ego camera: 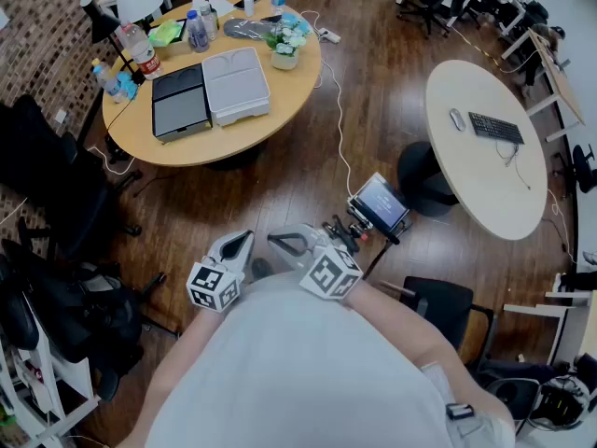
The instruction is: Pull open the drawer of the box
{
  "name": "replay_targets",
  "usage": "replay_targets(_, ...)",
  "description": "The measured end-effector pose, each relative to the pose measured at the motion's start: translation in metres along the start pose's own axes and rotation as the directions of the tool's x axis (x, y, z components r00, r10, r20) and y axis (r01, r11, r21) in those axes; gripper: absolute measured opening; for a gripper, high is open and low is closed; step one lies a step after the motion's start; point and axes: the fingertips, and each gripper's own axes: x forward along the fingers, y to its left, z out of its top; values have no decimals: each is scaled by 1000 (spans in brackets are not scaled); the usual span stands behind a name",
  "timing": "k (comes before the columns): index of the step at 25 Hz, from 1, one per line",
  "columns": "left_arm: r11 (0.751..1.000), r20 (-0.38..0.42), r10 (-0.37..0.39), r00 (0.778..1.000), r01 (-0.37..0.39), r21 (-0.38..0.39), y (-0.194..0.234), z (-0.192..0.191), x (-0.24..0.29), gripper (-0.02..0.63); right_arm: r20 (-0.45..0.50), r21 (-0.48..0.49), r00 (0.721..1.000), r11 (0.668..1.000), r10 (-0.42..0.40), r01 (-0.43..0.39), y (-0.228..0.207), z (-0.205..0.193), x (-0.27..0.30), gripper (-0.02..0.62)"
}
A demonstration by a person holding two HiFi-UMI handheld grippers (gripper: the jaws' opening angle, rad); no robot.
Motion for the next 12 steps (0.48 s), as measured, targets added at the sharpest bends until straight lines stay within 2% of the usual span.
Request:
replay_targets(7, 1000, 12, -13, 1000, 13, -6, 35, 15, -7, 5, 6, 16, 1000, 1000, -13, 13, -24, 18, 35, 6)
replay_targets(12, 999, 3, -29, 1000, 29, -31, 43, 10, -12, 5, -22, 23, 999, 999, -31, 32, -34, 19, 45, 6)
